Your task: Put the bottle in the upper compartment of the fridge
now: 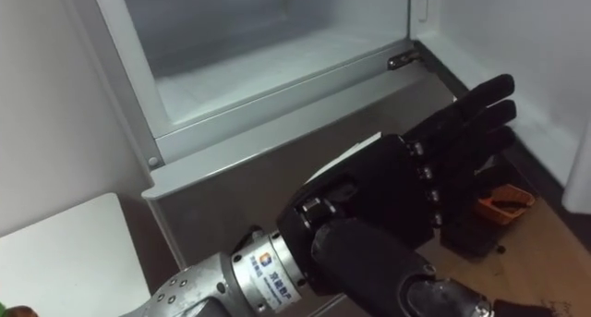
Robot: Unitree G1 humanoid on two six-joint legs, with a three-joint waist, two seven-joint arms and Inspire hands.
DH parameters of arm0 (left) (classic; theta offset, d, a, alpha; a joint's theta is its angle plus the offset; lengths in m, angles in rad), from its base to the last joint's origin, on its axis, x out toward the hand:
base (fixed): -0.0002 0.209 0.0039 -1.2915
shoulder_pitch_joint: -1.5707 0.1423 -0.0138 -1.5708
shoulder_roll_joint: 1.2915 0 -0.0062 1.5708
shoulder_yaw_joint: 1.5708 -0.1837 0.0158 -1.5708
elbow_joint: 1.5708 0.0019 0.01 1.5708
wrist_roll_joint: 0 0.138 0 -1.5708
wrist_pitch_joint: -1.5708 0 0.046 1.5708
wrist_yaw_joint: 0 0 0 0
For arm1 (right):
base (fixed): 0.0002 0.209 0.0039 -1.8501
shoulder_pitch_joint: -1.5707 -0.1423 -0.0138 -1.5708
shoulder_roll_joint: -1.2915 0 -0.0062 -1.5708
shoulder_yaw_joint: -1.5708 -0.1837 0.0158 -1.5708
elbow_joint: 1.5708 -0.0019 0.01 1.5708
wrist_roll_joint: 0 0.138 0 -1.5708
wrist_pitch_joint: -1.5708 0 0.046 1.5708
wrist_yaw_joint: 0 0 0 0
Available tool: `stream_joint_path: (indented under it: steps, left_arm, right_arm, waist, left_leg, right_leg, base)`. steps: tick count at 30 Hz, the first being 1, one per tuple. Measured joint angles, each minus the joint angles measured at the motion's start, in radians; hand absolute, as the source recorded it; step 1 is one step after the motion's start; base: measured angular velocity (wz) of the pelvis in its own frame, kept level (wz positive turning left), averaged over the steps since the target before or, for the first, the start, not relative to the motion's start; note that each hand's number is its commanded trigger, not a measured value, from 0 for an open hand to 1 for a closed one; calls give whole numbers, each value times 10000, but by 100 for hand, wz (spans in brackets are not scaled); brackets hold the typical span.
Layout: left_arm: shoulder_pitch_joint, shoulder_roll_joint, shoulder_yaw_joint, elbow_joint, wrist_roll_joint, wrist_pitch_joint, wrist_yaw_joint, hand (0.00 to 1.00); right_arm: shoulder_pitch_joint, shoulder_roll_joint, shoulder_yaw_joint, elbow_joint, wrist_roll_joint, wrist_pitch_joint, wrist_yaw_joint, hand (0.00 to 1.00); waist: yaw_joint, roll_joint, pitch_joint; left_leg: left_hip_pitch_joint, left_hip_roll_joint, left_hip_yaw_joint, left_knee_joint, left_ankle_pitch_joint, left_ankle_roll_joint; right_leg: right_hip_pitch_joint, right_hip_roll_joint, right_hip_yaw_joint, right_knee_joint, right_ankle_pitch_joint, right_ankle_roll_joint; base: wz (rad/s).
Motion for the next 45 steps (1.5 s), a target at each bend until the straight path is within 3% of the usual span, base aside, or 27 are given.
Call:
stream_joint_path:
  steps: [10,18,24,27,30,32,35,39,45]
  left_arm:
    - [-344,-234,0,817,15,-1,7,0]
    - [-340,103,-5,994,115,-4,-147,0]
    - [-227,345,0,918,130,-6,-175,0]
    - [219,436,-4,918,664,-13,-190,0]
    - [1107,579,32,918,1806,-10,-258,0]
    - [1617,724,32,915,2619,22,-375,0]
    - [1830,874,29,896,2981,22,-549,0]
    - [2287,1125,75,419,3376,7,-865,0]
    - [3824,1499,75,-15,3391,-12,-1763,0]
  right_arm:
    - [-8,-22,16,-30,-42,65,-73,0]
    - [-140,117,314,-429,-390,-20,-365,0]
    - [-252,104,766,-554,-682,-46,-581,0]
    - [-265,149,890,-532,-740,-92,-673,0]
    - [-264,264,888,-523,-1252,-229,-734,0]
    - [-260,382,1023,-536,-1370,-253,-744,0]
    - [-251,389,1419,-609,-1336,-273,-744,0]
    - [-252,427,1488,-607,-1346,-447,-735,0]
    - [-250,475,1461,-583,-1335,-669,-690,0]
  waist:
    - [-15,36,14]
    - [393,-45,83]
    - [1014,-157,98]
    - [1298,-318,123]
    - [1681,-550,103]
    - [1841,-768,76]
    - [2100,-902,-9]
    - [2425,-1001,-61]
    - [2516,-995,-73]
  left_leg:
    - [-158,0,-310,178,3,7]
    - [-362,-13,-783,308,44,60]
    - [-540,-65,-1228,357,152,93]
    - [-531,-64,-1405,511,177,79]
    - [-539,-46,-1417,560,195,57]
    - [-647,-41,-1611,679,195,56]
    - [-720,-49,-1770,713,204,70]
    - [-724,-48,-1841,786,205,71]
    - [-625,-42,-1919,815,209,64]
  right_leg:
    - [151,-118,-267,-29,14,4]
    - [179,-298,-873,-17,-23,-9]
    - [344,-397,-1258,-18,-35,-13]
    - [446,-442,-1461,-35,-73,-33]
    - [457,-454,-1565,-33,-106,-62]
    - [500,-498,-1780,-41,-121,-70]
    - [558,-539,-1972,-64,-123,-66]
    - [666,-552,-2045,-84,-133,-54]
    - [824,-574,-2229,-77,-177,-59]
  base:
    - [8]
    - [24]
    - [23]
    - [20]
    - [9]
    - [26]
    - [25]
    - [12]
    - [9]
